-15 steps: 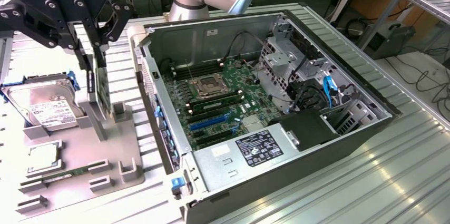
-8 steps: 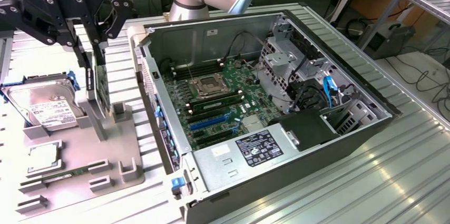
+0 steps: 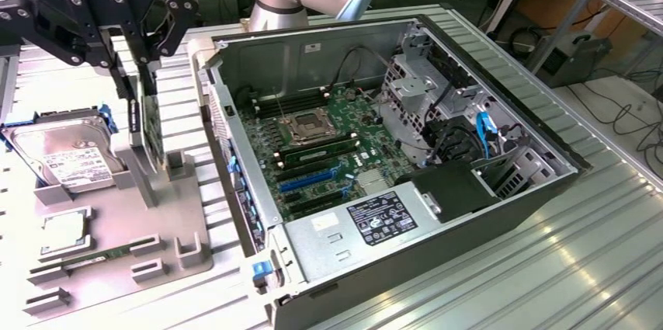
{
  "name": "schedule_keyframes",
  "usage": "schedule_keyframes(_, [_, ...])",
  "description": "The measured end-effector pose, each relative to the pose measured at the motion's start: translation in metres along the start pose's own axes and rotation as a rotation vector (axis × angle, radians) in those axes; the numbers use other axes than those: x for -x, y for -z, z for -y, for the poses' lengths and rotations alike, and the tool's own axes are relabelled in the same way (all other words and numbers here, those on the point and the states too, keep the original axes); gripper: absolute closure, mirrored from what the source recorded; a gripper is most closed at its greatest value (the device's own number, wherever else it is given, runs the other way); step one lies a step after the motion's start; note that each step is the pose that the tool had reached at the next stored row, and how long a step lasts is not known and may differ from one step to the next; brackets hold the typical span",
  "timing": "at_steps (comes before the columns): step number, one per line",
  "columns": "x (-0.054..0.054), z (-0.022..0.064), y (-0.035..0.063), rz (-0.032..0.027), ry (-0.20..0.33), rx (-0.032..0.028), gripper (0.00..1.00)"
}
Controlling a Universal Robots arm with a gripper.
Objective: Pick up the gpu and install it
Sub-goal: 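Pick up the gpu and move the gpu toward the slot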
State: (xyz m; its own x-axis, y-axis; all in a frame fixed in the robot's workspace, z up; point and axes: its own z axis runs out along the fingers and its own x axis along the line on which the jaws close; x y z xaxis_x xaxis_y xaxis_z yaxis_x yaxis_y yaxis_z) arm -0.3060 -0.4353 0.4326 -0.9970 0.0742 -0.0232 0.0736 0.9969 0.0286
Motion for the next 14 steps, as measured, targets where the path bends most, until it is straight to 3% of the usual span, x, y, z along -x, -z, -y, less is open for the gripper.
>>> schedule_keyframes(14, [0.011,-0.0008,-0.0003,0.0,0.0,0.0,0.74])
